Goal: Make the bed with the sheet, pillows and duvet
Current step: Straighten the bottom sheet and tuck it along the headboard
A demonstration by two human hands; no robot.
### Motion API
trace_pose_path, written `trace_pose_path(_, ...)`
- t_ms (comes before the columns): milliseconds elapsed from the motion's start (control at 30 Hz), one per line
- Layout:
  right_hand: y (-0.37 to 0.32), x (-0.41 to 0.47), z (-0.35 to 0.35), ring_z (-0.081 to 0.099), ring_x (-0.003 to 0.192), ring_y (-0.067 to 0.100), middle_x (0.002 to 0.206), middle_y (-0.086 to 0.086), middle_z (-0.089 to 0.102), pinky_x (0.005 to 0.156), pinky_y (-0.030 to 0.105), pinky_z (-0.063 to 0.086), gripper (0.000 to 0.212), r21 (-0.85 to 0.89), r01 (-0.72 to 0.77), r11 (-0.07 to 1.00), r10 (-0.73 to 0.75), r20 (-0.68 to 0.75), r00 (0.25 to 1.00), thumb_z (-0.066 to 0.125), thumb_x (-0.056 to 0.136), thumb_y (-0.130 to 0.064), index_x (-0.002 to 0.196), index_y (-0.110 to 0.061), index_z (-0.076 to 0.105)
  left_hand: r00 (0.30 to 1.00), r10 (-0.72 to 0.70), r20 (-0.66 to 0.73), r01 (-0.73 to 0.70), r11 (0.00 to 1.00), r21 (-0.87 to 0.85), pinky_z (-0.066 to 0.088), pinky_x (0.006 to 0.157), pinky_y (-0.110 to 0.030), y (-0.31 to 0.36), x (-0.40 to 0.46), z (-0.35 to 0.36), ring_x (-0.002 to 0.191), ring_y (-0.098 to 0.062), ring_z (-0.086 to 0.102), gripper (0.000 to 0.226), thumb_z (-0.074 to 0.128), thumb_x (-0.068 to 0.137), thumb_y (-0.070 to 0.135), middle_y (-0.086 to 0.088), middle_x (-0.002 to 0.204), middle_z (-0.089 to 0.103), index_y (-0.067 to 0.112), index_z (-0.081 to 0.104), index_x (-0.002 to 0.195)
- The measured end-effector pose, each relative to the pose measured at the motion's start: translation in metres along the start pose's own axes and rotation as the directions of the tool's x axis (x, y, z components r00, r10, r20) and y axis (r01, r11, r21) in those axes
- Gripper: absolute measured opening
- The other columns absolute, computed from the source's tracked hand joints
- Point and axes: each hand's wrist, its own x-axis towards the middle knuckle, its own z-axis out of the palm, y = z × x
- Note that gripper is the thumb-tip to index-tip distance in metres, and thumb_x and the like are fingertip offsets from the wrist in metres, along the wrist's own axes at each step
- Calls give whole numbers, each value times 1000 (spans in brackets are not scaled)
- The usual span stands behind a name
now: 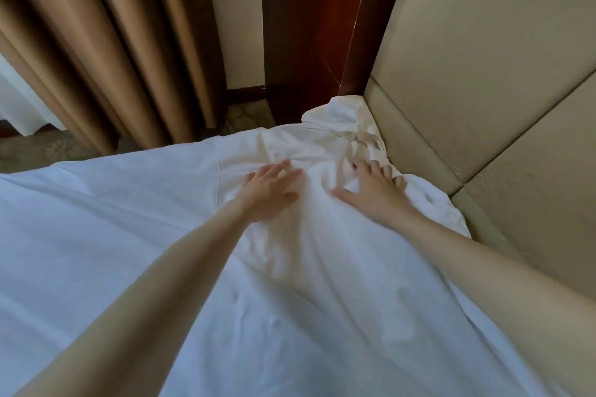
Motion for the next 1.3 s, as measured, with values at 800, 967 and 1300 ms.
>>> trace_pose_path(800, -8, 22, -59, 48, 70, 26, 73, 3, 51, 50, 28, 29, 18, 217, -142, 966, 237, -513, 825, 44, 97, -4, 82, -15, 42, 781, -429, -455, 185, 853, -487, 44, 63, -42, 7, 60, -86, 78, -30, 53, 6, 44, 91, 0, -14, 90, 54, 2, 49, 94)
trace_pose_path(967, 19, 16, 3, 52, 83, 29, 103, 12, 59, 65, 35, 38, 10, 69, 15, 998, 2, -229, 974, 39, 98, -15, 101, -14, 49, 876, -323, -358, 92, 841, -533, 38, 79, -38, -12, 47, -12, 90, -26, 50, 14, 40, 94, 6, -7, 93, 56, 7, 53, 99)
trace_pose_path(1300, 26, 18, -28, 51, 92, 36, 106, 14, 54, 67, 40, 38, 26, -351, 5, 936, -167, -434, 885, 56, 82, -1, 107, -7, 55, 965, -150, -215, 145, 989, -37, -4, 118, -43, -8, 49, 25, 148, -13, -3, 51, 14, 103, 33, 7, 160, 11, 29, 12, 153)
